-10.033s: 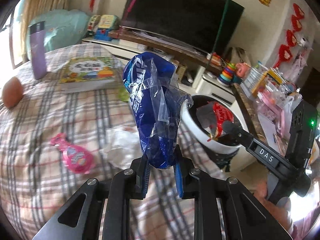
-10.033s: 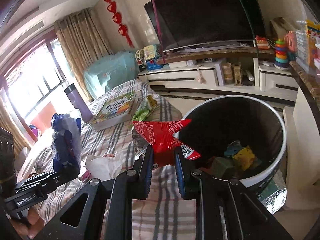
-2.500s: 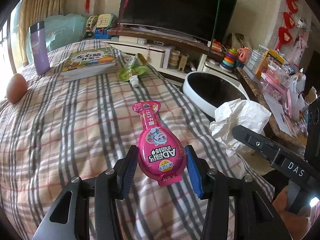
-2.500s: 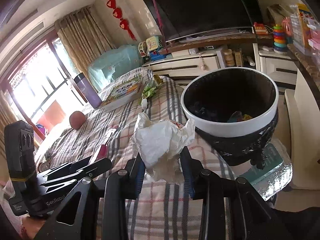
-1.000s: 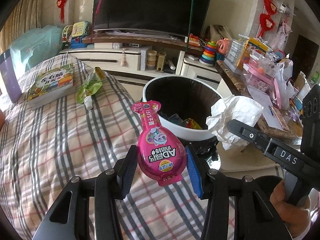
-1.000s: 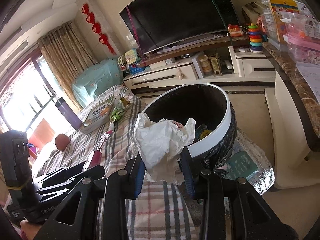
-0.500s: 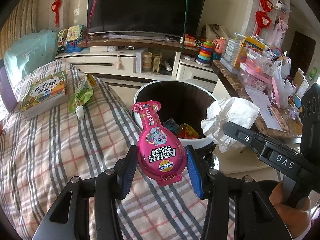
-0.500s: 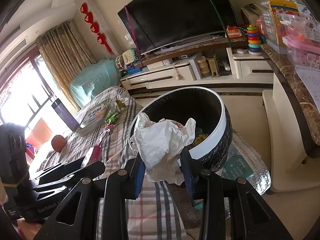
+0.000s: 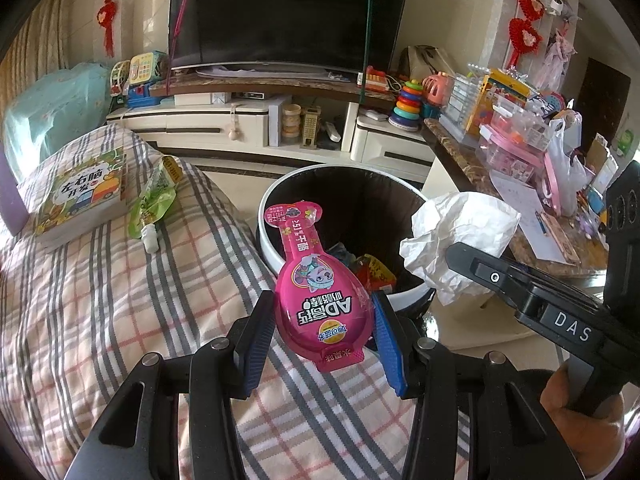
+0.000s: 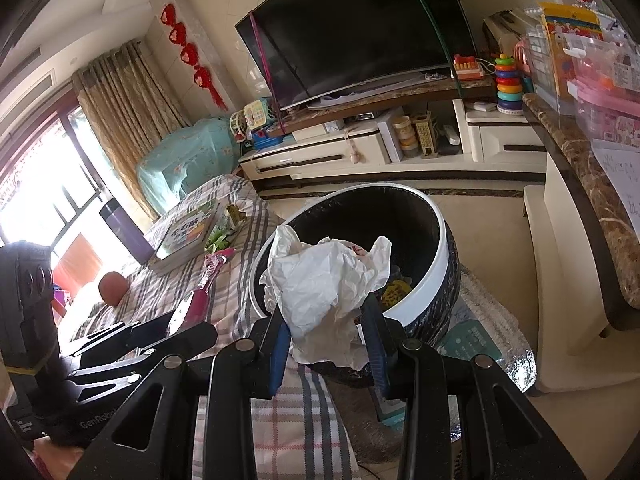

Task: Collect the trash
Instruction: 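Lower the pink candy pack and white tissue over the bin opening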

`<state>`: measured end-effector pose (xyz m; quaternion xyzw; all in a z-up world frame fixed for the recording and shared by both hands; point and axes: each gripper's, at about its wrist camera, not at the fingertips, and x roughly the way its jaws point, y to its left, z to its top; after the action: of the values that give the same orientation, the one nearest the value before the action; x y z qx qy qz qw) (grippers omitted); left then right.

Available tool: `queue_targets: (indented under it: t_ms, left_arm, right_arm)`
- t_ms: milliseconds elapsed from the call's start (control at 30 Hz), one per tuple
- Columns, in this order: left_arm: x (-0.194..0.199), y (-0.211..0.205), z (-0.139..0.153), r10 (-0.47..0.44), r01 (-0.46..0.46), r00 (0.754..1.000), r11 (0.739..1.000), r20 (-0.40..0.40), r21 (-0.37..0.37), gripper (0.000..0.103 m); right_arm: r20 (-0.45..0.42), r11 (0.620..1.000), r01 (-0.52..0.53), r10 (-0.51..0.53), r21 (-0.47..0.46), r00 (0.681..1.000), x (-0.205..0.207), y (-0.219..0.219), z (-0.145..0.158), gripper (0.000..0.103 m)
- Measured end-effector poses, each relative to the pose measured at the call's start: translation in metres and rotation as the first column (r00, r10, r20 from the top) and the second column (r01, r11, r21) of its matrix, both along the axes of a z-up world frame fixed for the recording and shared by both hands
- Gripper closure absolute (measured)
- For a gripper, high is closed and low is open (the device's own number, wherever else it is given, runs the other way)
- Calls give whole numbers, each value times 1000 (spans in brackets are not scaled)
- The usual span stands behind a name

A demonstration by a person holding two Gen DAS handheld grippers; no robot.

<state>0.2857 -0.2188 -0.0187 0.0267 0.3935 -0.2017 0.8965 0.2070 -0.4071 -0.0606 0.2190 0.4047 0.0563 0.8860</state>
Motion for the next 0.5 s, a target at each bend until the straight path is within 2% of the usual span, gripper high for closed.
queue_targets:
  t_ms: [500]
  left_arm:
    - [15, -17, 1, -22, 22, 1000, 1000, 5, 20, 57]
  right_arm:
    - [-6, 1000, 7, -7, -24, 1000, 14, -10, 2, 68]
